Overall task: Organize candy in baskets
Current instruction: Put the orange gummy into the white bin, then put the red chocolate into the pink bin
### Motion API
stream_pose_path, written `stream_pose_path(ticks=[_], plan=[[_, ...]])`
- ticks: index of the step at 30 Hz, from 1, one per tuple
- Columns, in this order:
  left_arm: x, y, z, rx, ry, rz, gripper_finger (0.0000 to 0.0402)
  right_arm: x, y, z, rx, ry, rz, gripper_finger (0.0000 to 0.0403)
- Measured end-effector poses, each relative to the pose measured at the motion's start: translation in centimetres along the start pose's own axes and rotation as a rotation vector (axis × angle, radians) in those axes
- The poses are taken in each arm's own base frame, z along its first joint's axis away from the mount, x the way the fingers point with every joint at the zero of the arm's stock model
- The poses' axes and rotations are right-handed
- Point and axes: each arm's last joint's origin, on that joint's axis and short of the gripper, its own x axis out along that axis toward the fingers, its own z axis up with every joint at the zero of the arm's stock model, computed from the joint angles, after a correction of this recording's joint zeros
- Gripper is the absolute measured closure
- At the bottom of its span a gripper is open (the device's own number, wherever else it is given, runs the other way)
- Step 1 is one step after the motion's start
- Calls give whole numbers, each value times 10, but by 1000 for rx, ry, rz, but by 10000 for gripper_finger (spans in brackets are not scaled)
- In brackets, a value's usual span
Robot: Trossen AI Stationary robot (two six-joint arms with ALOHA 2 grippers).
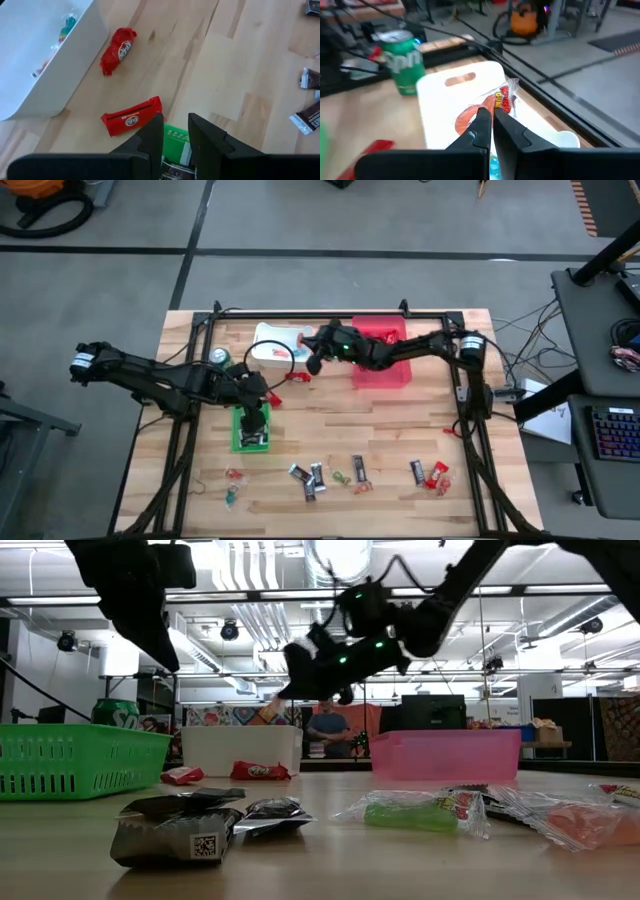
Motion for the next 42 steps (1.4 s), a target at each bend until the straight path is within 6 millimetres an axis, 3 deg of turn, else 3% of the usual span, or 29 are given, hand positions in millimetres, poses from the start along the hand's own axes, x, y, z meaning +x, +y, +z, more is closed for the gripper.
stream_pose_path(ticks=[7,18,23,30,37,42], plan=[[0,0,0,-22,1,0,327,20,3,-2,-2,39,1,377],[0,-1,0,-82,1,-9,327,11,4,8,3,91,10,274],[0,-2,0,-88,19,-50,327,-11,17,27,-1,150,140,251],[9,-7,10,-2,-75,1,327,-61,47,48,-67,200,252,250],[43,-22,19,177,-88,29,327,-114,63,37,-62,218,303,261],[75,-25,26,282,-86,72,326,-141,69,28,-24,174,278,263]])
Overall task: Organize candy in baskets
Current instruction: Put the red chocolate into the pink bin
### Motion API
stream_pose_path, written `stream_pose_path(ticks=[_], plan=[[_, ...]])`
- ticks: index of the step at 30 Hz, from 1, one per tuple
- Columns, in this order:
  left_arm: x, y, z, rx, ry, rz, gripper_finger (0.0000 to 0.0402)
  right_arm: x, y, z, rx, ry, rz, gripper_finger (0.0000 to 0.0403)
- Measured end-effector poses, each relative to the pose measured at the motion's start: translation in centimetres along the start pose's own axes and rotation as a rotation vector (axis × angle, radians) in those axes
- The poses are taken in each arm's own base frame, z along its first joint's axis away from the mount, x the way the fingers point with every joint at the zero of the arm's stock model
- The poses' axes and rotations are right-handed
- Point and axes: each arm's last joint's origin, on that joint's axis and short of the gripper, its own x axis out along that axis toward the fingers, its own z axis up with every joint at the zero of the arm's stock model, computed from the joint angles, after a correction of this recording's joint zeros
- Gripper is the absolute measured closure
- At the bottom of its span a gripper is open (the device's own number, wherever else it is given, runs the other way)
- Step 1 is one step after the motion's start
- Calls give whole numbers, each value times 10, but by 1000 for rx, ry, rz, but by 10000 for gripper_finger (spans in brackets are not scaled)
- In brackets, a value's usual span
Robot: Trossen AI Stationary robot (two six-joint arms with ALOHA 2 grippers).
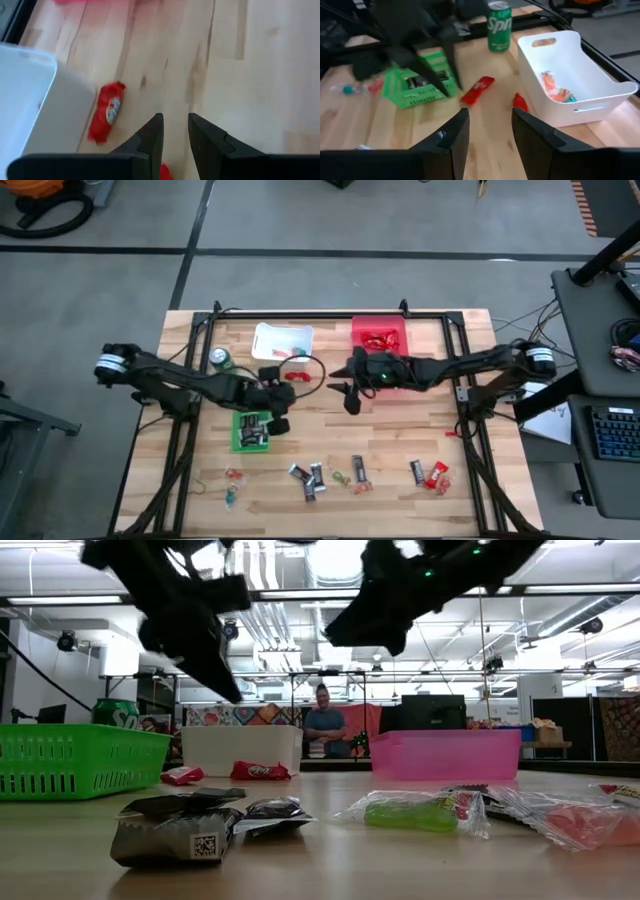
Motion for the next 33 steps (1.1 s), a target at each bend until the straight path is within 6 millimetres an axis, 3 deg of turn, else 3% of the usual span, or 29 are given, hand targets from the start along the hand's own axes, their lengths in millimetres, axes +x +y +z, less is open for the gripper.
stream_pose_path(ticks=[8,12,16,27,33], plan=[[53,9,-3,121,72,90,289,-12,13,-15,15,-24,-21,265],[72,16,-10,157,130,254,268,-13,18,-17,16,-22,-7,266],[87,20,-14,178,157,263,258,-13,21,-17,11,-23,-5,266],[107,37,-23,146,223,301,271,-13,22,-18,9,-21,-13,266],[109,38,-24,128,226,253,321,-13,24,-18,3,-20,-8,266]])
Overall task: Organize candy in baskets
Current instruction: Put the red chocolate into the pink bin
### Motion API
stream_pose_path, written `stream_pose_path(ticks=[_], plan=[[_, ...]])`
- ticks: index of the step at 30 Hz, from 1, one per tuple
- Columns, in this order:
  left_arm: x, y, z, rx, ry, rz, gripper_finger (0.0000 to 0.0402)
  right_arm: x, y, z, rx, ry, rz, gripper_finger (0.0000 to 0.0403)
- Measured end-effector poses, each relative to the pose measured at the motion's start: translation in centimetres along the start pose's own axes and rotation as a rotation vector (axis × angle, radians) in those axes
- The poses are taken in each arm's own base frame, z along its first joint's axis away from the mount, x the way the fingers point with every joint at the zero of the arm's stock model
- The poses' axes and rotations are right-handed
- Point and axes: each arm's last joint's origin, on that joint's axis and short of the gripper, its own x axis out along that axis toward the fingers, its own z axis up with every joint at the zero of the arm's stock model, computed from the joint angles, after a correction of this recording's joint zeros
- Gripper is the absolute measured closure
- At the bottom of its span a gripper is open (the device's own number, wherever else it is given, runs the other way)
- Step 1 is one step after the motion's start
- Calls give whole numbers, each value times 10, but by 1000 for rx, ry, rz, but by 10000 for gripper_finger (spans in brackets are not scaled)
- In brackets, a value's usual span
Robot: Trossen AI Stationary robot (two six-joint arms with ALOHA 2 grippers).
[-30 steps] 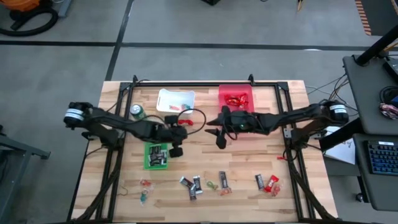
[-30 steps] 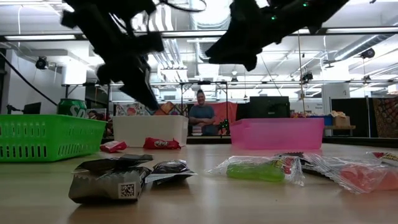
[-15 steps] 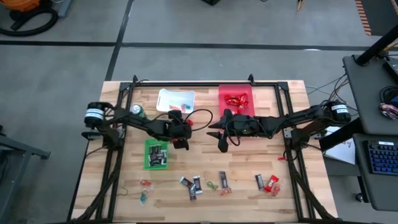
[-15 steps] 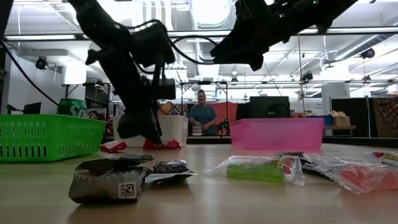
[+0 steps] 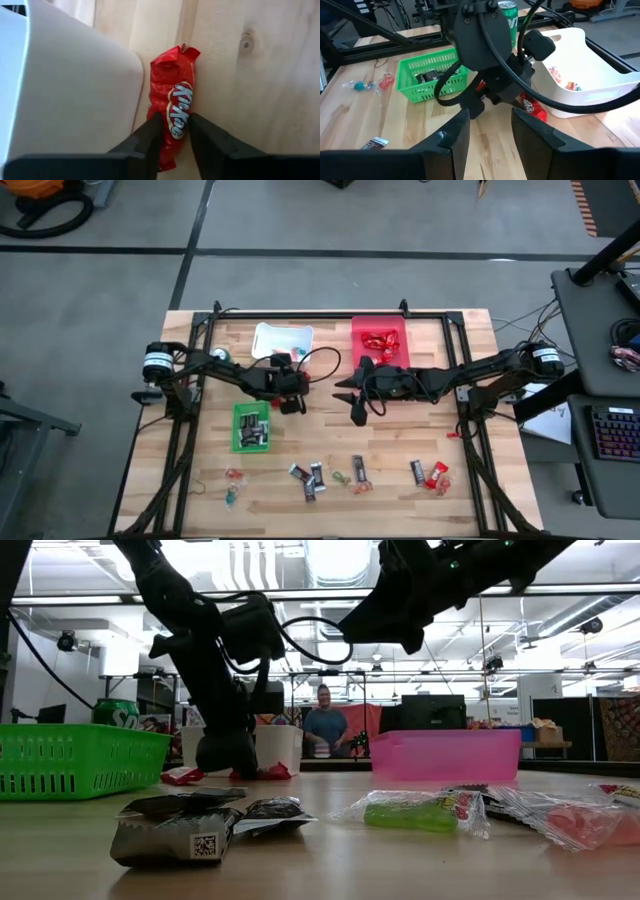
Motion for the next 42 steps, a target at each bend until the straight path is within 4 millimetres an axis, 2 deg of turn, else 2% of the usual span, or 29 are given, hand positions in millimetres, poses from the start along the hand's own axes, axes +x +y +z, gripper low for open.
stream_pose_path(ticks=[5,9,16,21,26,31,36,42], plan=[[0,0,0,-3,-3,-13,390,0,4,-1,-29,3,13,266],[-10,-3,5,-31,-54,-156,393,-2,10,-8,-34,23,40,266],[-45,-7,23,-38,-278,-441,400,-6,23,-25,-24,62,77,266],[-63,-6,32,-37,-404,-471,401,-8,27,-34,11,44,98,266],[-74,2,49,-85,-606,-419,401,-10,32,-37,29,41,116,266],[-72,12,65,-125,-784,-298,401,-26,43,-22,-21,-15,186,266],[-64,23,87,-177,-826,-255,402,-55,48,-6,-51,-71,216,266],[-38,25,116,-186,-811,-229,401,-80,49,6,-117,-132,217,266]])
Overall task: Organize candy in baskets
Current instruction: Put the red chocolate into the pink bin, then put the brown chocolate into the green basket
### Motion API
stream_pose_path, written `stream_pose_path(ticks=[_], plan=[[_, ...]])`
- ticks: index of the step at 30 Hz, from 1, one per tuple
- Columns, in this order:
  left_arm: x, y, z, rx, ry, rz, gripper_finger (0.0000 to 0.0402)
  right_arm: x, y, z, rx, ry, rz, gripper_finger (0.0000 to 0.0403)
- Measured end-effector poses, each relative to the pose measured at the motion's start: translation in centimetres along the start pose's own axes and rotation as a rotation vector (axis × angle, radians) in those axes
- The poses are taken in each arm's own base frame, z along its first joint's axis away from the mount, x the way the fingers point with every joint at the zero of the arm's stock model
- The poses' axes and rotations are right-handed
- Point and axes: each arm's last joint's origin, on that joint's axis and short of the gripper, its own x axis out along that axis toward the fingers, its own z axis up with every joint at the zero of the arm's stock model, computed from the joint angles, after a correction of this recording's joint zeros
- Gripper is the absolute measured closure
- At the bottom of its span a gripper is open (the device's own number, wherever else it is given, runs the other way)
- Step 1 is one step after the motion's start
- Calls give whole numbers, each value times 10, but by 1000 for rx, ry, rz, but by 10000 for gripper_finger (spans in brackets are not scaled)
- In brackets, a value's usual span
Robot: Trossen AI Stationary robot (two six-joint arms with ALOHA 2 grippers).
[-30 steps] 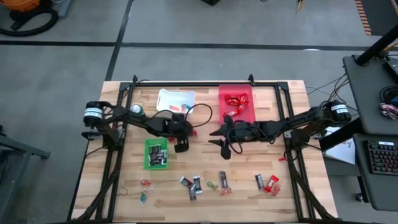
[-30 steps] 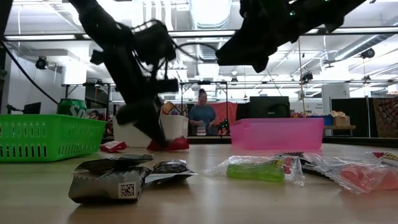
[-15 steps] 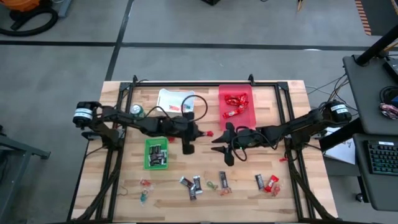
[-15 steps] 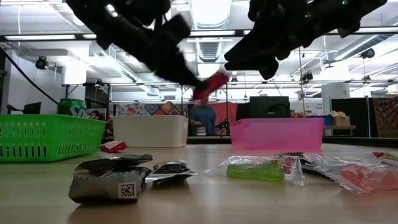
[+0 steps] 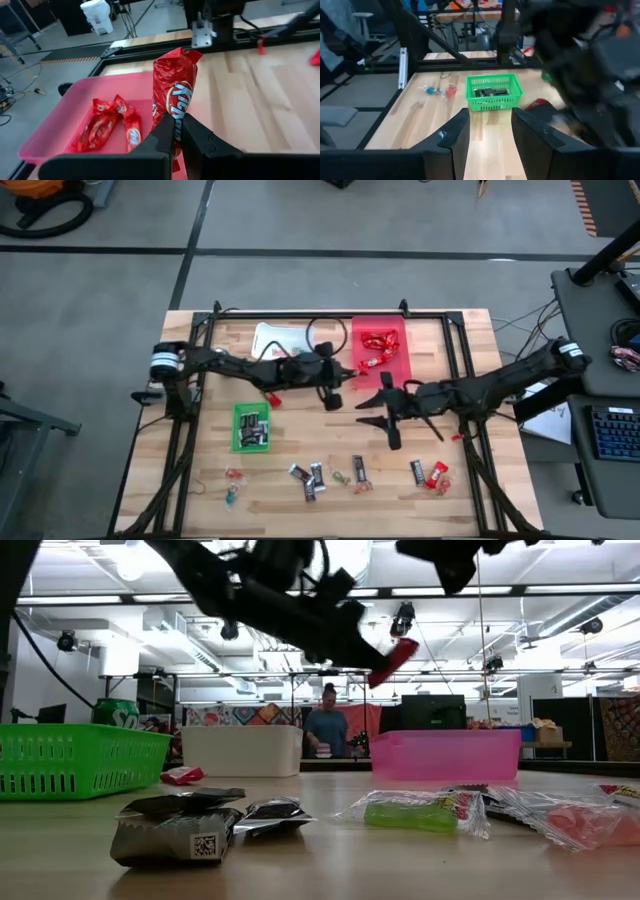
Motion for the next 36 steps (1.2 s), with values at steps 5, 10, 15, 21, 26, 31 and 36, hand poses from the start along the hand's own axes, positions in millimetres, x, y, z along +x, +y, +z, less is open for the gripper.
stream_pose_path(ticks=[5,10,15,21,26,31,36], plan=[[31,8,-8,-6,27,28,401,-11,7,6,-58,-28,35,266],[55,14,-22,-6,114,32,401,-13,9,7,-69,-30,44,266],[67,15,-32,-12,155,28,400,-11,9,2,-57,2,39,266],[65,15,-32,-21,158,27,372,-6,9,-1,-34,22,29,266],[65,15,-31,-21,158,27,341,-6,9,-3,52,33,17,266],[61,15,-27,-21,178,21,314,-6,7,-7,173,70,-19,266],[37,16,-1,-17,188,5,304,-8,5,-19,373,187,-68,266]])
